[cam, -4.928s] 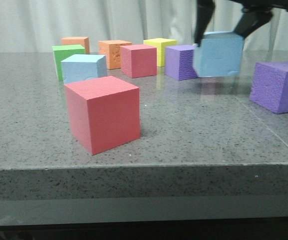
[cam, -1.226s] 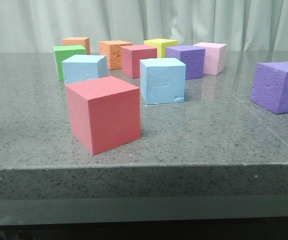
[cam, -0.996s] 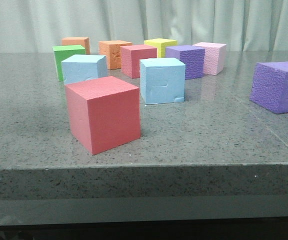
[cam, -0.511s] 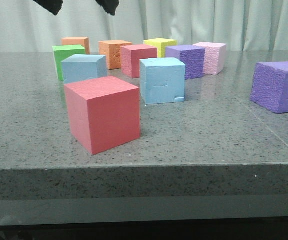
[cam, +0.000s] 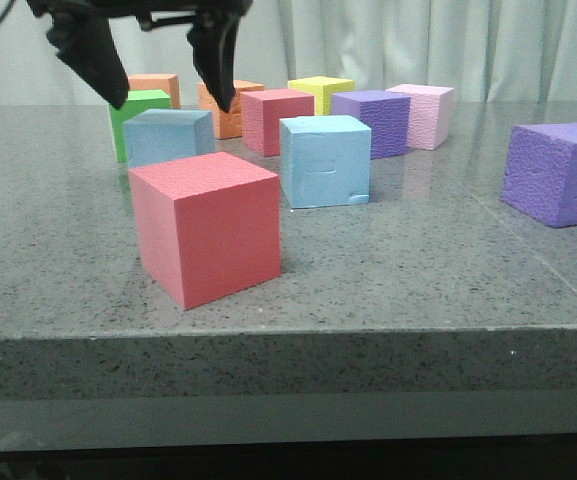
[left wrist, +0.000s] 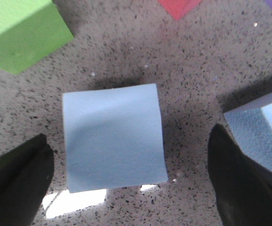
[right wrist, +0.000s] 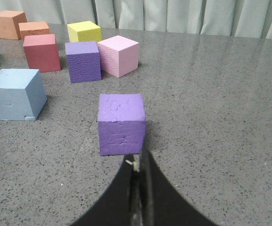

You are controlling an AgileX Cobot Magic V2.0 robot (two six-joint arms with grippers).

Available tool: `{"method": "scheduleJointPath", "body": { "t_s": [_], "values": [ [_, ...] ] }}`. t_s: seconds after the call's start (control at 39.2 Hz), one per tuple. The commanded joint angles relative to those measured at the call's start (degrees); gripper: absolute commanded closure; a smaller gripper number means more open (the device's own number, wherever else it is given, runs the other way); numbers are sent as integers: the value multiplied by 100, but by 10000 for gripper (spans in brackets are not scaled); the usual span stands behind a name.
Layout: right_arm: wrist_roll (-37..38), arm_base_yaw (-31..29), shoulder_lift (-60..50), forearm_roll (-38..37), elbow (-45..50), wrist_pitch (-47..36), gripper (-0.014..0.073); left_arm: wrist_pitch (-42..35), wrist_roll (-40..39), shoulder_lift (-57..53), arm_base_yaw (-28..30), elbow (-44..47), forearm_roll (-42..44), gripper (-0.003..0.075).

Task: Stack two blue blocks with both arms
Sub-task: 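Lower the left gripper onto the other light-blue cube and grasp it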

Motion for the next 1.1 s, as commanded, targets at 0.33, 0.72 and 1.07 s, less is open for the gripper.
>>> {"method": "scheduleJointPath", "body": {
  "t_s": [0.33,0.72,1.07],
  "values": [
    [-55,-33,36,-158,-138,-481,660,-134,-70,-130,1,-198,0,204],
    [-55,-33,36,-158,-138,-481,660,170,-70,-165,1,-442,10,405],
    [-55,-33,36,-158,-138,-481,660,1325,-40,-168,-34,-1748,-56,405]
  ]
}}
